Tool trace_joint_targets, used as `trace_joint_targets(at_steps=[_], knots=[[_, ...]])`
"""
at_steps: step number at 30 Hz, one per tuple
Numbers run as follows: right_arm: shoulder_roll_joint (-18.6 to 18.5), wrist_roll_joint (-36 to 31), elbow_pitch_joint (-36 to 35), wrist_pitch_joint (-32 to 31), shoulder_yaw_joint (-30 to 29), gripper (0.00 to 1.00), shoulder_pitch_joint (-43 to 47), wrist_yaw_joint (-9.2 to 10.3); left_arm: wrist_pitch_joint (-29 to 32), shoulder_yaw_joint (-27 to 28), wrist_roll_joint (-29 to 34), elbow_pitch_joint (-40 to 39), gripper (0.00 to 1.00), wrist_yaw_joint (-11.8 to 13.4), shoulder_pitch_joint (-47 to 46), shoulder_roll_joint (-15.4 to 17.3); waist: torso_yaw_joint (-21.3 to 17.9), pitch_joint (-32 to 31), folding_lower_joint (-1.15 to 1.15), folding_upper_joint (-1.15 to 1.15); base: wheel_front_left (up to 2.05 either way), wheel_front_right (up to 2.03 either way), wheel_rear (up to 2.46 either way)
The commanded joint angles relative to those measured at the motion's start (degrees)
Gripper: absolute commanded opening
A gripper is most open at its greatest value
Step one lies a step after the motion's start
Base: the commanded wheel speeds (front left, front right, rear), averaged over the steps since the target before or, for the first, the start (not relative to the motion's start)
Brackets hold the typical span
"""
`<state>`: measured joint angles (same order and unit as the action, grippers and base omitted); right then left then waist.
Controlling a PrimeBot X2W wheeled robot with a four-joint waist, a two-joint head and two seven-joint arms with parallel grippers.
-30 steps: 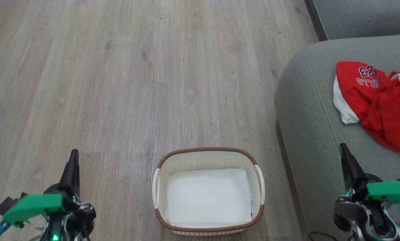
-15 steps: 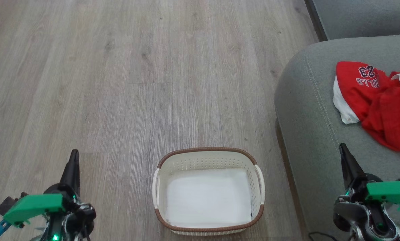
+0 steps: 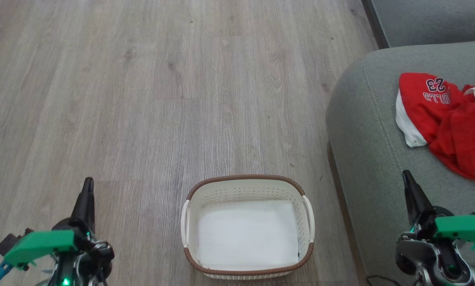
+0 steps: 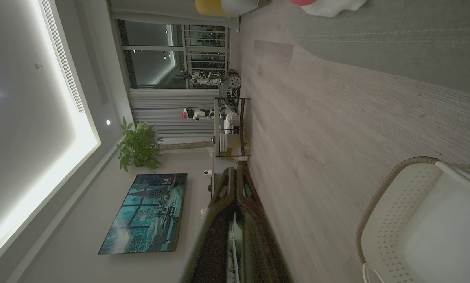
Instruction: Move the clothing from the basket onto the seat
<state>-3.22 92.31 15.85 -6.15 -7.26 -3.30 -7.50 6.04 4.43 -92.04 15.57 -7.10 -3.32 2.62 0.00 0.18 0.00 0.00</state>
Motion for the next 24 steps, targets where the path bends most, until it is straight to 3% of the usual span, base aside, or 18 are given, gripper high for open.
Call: trace_joint_targets(at_steps=[1,24], knots=[[0.18,0.0,-1.83,-0.19,0.92,0.0,-2.87,0.01,0.47,2.12,-0.1,-1.51,0.0,-0.38,-2.88,0.28,0.0,0.0,0.0,0.0,0.0,0.0,0.0],[0.23,-0.06,-1.83,-0.25,0.85,0.0,-2.87,0.01,0.48,2.13,-0.09,-1.51,0.0,-0.38,-2.88,0.27,0.0,0.0,0.0,0.0,0.0,0.0,0.0]])
